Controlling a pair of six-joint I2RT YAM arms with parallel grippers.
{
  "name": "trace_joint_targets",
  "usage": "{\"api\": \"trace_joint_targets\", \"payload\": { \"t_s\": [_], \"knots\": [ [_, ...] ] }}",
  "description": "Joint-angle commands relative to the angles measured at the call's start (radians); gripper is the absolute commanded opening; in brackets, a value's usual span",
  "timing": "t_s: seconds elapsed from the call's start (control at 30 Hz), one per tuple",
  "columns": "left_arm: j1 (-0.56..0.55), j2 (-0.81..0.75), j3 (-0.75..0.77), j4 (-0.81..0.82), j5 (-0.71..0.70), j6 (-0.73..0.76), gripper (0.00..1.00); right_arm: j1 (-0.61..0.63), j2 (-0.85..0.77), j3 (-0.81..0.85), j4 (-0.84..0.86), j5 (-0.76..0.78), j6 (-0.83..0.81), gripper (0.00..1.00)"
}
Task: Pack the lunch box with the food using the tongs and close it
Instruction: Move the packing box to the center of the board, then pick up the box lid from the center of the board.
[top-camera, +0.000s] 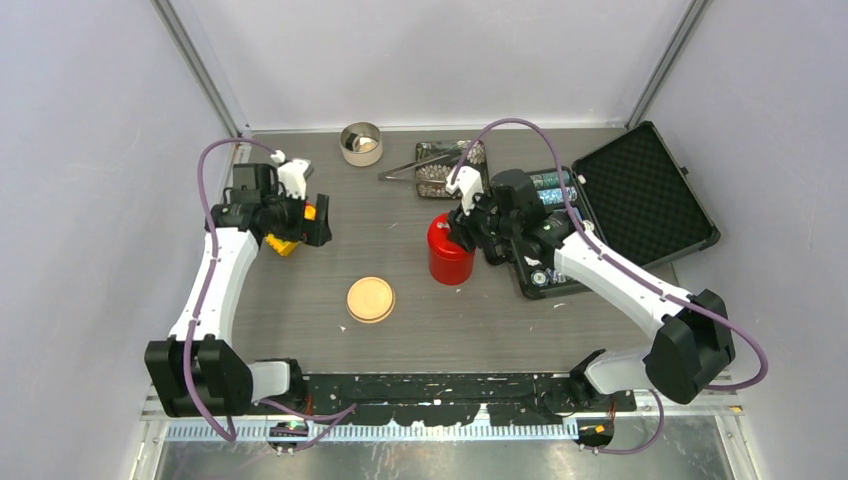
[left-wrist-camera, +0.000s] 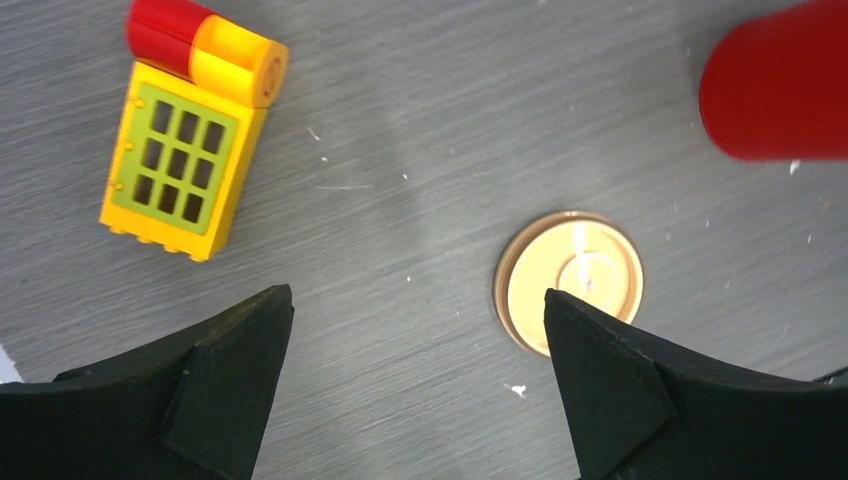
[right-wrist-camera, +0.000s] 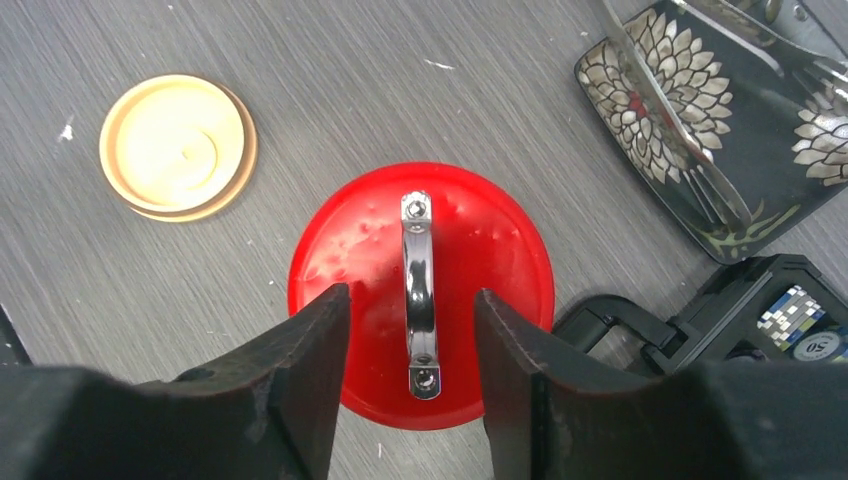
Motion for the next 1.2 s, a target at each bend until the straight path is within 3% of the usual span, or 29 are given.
{"api": "trace_joint_targets", "payload": {
  "t_s": [0.0, 0.13, 0.37, 0.77, 1.0, 1.17],
  "knots": [
    [-0.002, -0.036, -0.042, -0.058, 0.100, 0.163, 0.96, -0.002, -0.036, 0.092, -0.002, -0.020, 0.038, 0.56],
    [-0.028, -0.070, -0.106, -0.085, 0.106, 0.249, 0.83, -0.001, -0.035, 0.147, -0.014, -0.028, 0.077, 0.64],
    [-0.216, -0.062, -0.218, -0.049, 0.008, 0.300, 0.59, -0.001, -0.037, 0.224, -0.027, -0.017, 0.158, 0.69],
    [-0.354, 0.143, -0.234, 0.087, -0.117, 0.195, 0.50, -0.008, -0.077, 0.253, -0.051, 0.068, 0.196, 0.70],
    [-0.372, 0.261, -0.219, 0.180, -0.198, 0.059, 0.46, -0.007, -0.136, 0.204, -0.056, 0.033, 0.110, 0.70],
    [-0.371, 0.340, -0.192, 0.181, -0.224, 0.018, 0.36, -0.003, -0.175, 0.173, -0.092, -0.070, -0.034, 0.70]
  ]
}}
